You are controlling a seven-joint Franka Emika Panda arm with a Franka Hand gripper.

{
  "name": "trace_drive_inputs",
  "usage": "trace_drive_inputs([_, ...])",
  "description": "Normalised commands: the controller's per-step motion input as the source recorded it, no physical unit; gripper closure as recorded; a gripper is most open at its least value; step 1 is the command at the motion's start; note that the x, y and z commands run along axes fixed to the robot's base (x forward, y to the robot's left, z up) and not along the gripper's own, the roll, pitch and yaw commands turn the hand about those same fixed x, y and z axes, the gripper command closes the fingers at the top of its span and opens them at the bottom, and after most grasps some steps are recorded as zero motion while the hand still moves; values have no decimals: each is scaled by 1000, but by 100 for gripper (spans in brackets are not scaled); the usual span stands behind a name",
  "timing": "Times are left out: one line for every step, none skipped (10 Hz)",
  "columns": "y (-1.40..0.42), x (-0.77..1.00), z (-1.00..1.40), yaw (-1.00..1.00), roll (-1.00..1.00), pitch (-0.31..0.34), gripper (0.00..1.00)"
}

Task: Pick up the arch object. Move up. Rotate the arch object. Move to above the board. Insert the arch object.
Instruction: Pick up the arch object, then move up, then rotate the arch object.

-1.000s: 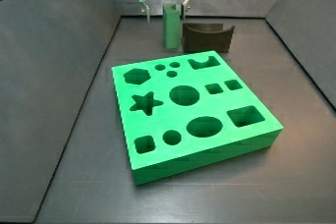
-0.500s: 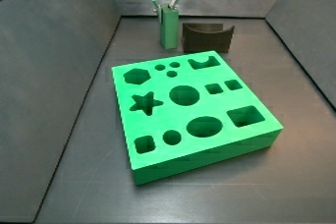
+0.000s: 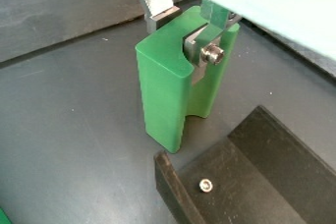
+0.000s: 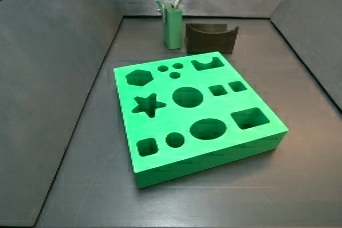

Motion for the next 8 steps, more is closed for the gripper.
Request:
trace_drive_inputs([0, 0, 0, 0, 0, 0, 100])
trace_drive_inputs([0, 0, 833, 0, 0, 0, 100])
trace_drive_inputs([73, 8, 841, 17, 5, 14, 100])
trace_drive_inputs([56, -26, 744, 13, -2, 45, 100])
trace_drive_inputs([31, -17, 555, 5, -9, 53, 100])
trace_drive_inputs([25, -12, 445, 3, -11, 53, 100])
trace_drive_inputs([18, -6, 214, 1, -15, 51, 100])
trace_drive_inputs([-210, -381, 1000, 0, 0, 0, 100])
